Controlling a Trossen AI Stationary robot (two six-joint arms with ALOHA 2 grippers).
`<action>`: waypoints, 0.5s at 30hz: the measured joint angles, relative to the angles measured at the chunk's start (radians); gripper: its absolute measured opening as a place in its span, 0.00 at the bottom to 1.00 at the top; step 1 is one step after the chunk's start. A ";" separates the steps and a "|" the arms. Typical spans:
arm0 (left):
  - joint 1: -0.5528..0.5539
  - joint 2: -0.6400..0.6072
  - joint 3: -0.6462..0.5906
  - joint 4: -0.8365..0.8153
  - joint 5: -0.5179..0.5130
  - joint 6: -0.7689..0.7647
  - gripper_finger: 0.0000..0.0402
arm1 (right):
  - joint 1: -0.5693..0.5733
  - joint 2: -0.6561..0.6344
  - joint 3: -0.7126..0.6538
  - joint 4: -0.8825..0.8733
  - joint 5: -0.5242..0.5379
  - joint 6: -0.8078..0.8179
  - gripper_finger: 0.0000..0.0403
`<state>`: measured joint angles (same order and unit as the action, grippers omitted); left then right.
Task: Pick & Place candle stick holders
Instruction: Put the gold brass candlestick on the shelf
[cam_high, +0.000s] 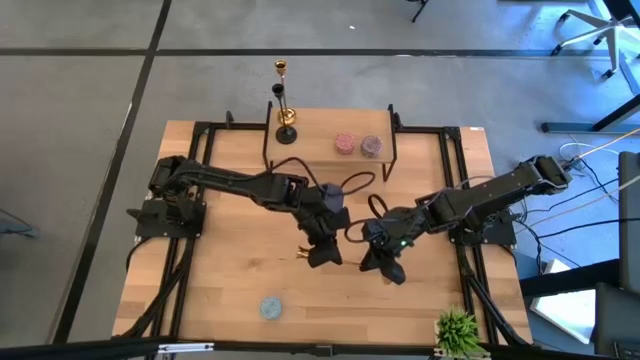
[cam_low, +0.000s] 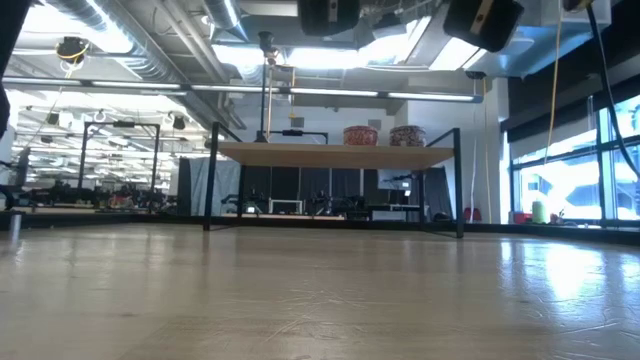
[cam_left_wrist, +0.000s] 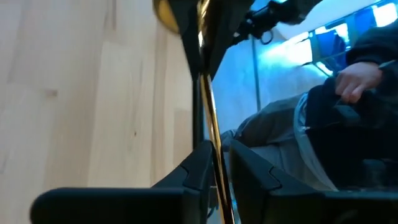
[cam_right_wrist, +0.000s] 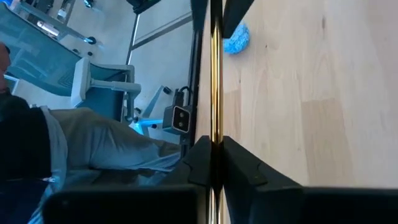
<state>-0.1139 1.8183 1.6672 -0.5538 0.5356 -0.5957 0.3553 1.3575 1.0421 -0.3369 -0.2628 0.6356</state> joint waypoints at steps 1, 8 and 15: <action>0.000 0.000 0.000 0.019 0.005 0.000 0.14 | 0.000 0.000 0.000 0.000 -0.005 0.001 0.06; 0.010 -0.003 0.001 0.164 0.012 -0.006 0.17 | -0.001 0.000 0.000 -0.005 0.001 0.029 0.05; 0.038 -0.003 0.001 0.368 -0.019 -0.038 0.17 | 0.004 0.000 0.000 0.008 -0.003 0.031 0.05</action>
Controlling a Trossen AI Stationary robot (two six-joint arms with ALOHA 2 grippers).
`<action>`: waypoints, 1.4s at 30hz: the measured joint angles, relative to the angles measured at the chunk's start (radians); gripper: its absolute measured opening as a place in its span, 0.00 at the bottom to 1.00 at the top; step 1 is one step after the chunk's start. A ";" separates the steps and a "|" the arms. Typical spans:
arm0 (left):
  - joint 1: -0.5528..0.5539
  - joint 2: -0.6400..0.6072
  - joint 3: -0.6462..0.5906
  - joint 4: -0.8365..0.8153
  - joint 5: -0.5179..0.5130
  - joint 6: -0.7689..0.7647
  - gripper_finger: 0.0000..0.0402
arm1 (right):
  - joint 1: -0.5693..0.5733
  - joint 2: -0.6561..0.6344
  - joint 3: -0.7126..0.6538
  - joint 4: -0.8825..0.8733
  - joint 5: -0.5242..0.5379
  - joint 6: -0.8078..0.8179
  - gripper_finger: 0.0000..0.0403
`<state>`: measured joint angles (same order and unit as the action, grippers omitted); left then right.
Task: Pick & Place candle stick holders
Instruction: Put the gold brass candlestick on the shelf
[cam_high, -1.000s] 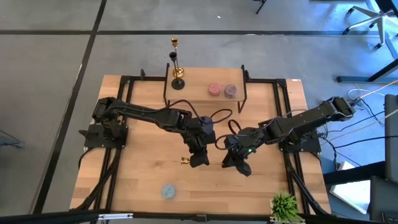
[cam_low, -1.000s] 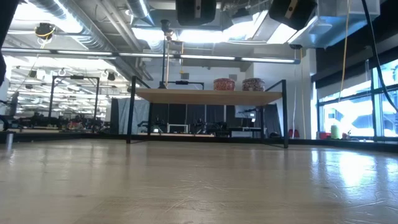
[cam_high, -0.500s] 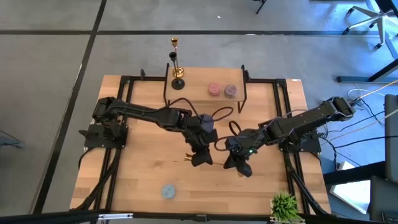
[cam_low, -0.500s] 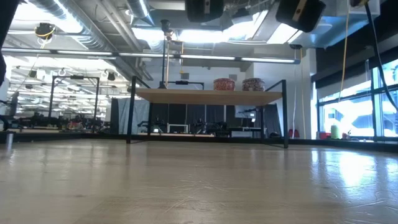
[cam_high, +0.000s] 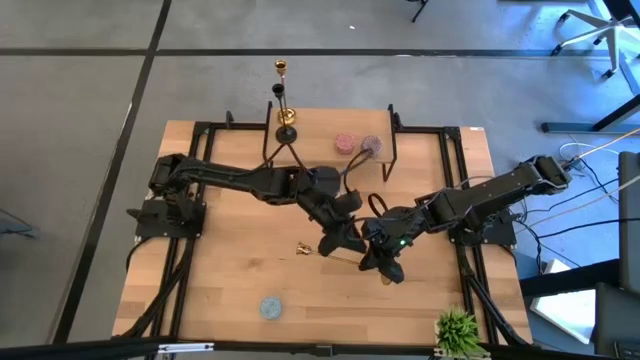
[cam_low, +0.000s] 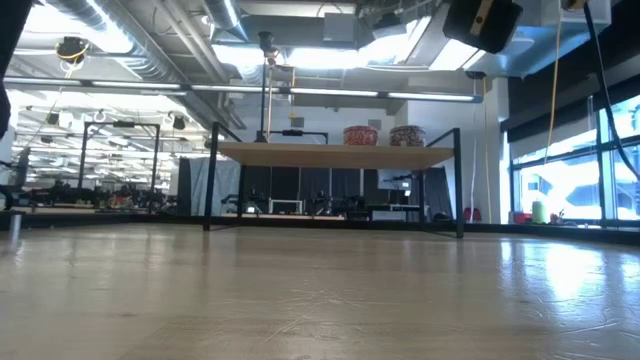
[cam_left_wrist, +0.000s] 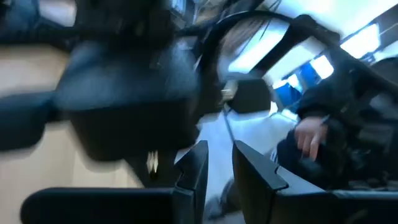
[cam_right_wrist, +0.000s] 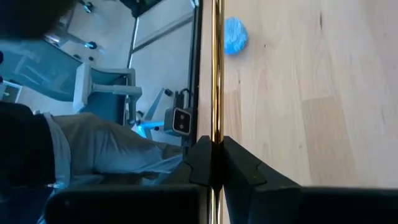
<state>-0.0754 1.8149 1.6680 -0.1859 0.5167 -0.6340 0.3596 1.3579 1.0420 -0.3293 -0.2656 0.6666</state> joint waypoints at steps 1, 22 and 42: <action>0.002 0.000 -0.001 0.023 0.002 -0.007 0.17 | 0.001 -0.001 0.000 0.008 0.003 0.000 0.05; 0.011 -0.037 0.001 0.085 -0.110 0.031 0.17 | 0.013 0.000 0.000 0.157 0.057 0.038 0.05; 0.002 -0.097 -0.003 -0.198 -0.128 0.024 0.17 | 0.019 -0.037 0.001 0.081 0.074 0.040 0.05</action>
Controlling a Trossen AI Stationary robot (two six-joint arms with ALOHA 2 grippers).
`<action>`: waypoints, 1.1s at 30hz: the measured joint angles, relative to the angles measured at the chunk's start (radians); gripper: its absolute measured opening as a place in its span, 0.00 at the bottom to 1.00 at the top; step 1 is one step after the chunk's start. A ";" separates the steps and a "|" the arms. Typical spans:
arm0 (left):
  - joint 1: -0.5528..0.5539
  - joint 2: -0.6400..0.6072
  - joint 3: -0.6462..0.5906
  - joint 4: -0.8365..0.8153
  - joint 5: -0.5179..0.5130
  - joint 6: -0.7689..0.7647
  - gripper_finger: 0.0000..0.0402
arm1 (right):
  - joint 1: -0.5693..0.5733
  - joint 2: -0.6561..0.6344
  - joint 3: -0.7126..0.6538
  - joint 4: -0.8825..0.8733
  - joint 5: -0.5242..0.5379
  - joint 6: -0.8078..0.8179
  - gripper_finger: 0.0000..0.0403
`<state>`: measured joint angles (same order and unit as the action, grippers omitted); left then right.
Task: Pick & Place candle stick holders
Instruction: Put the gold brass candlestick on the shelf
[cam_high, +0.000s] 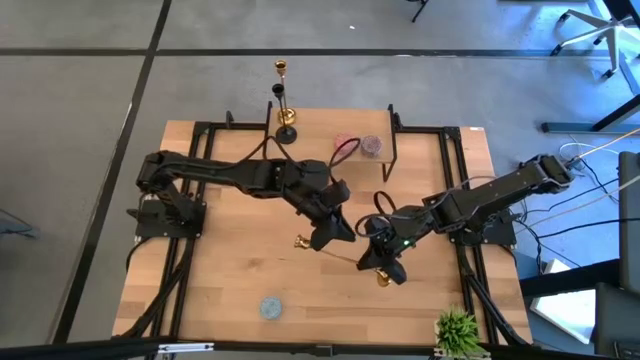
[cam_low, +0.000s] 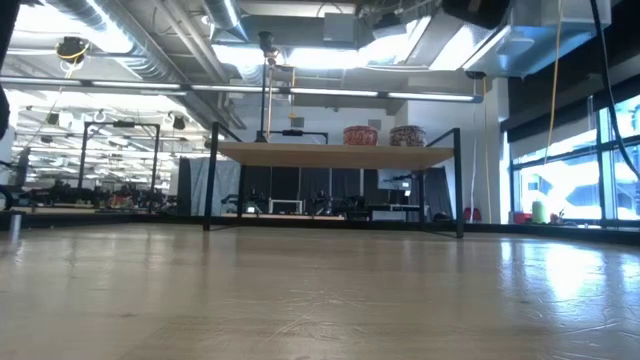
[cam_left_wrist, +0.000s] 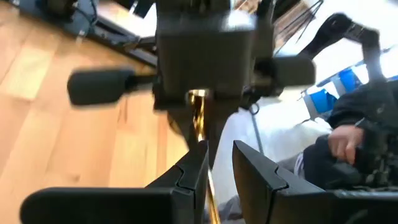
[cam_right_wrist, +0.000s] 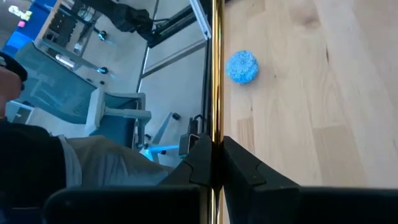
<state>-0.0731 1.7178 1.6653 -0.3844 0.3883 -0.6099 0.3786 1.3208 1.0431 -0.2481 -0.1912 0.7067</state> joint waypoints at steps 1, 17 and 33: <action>0.000 -0.002 0.000 -0.017 0.003 0.003 0.17 | 0.000 -0.006 0.000 0.002 0.000 0.000 0.05; 0.004 -0.085 0.002 -0.283 -0.237 0.076 0.17 | 0.022 -0.165 -0.002 -0.017 0.089 0.009 0.05; 0.017 -0.176 0.002 -0.344 -0.582 0.116 0.17 | 0.025 -0.231 -0.001 -0.066 0.126 0.004 0.05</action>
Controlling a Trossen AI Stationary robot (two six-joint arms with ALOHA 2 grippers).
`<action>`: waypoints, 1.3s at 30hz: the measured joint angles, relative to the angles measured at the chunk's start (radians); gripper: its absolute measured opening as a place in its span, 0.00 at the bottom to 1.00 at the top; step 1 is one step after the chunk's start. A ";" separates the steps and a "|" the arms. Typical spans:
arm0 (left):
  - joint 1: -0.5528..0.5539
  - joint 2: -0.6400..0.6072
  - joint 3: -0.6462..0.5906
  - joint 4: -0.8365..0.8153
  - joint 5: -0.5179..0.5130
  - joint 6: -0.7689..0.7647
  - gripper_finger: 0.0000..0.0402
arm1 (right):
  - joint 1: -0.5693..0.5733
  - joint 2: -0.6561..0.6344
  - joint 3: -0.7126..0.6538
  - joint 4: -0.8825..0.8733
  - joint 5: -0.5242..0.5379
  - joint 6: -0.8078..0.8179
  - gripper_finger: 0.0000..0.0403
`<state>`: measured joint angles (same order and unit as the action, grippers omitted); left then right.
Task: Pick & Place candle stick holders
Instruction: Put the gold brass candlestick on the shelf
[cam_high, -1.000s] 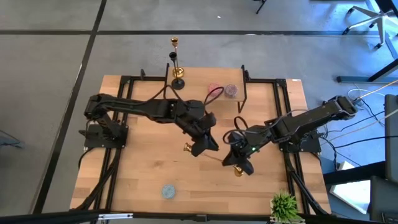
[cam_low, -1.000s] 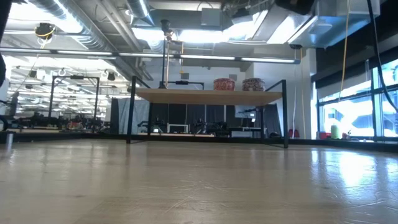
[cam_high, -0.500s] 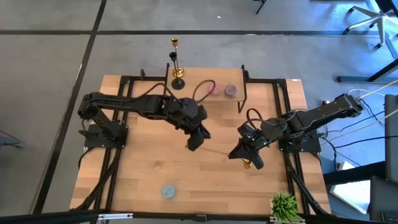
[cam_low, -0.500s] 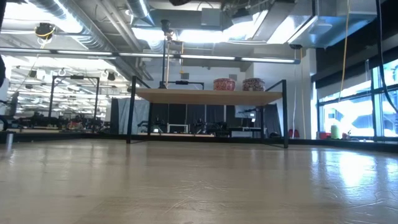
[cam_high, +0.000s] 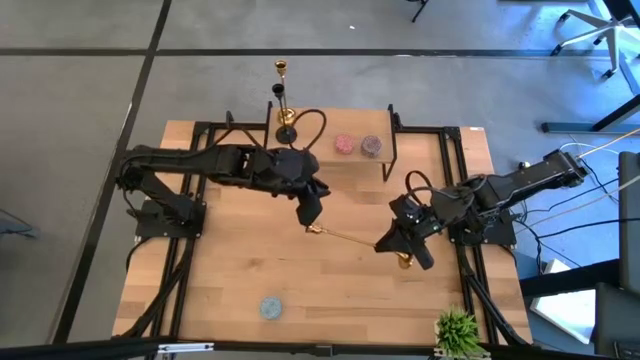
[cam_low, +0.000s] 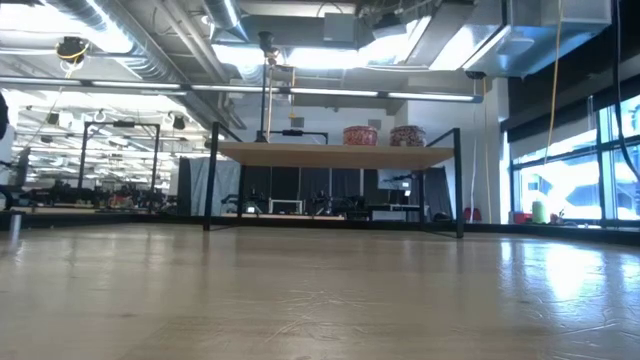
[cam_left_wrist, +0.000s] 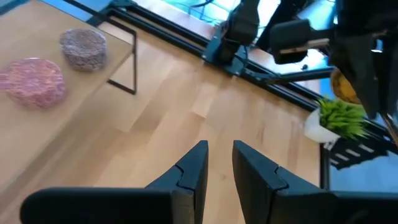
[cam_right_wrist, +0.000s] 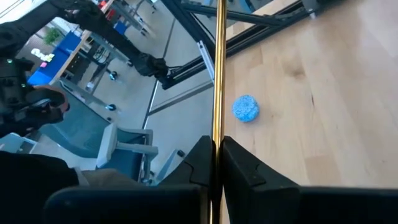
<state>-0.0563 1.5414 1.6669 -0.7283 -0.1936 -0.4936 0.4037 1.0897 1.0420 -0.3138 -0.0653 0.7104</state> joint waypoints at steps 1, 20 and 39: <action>0.003 0.000 0.000 0.001 -0.004 0.003 0.17 | 0.000 0.000 0.000 -0.001 -0.004 0.000 0.05; 0.008 -0.140 -0.001 -0.076 -0.319 -0.041 0.14 | 0.068 0.000 0.002 0.046 0.204 -0.013 0.05; -0.154 -0.461 -0.532 0.388 -0.321 -0.174 0.03 | 0.077 -0.014 0.002 0.489 0.511 -0.176 0.05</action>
<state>-0.2099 1.0799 1.1351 -0.3406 -0.5146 -0.6676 0.4805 1.0752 1.0435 0.1755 0.4454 0.5339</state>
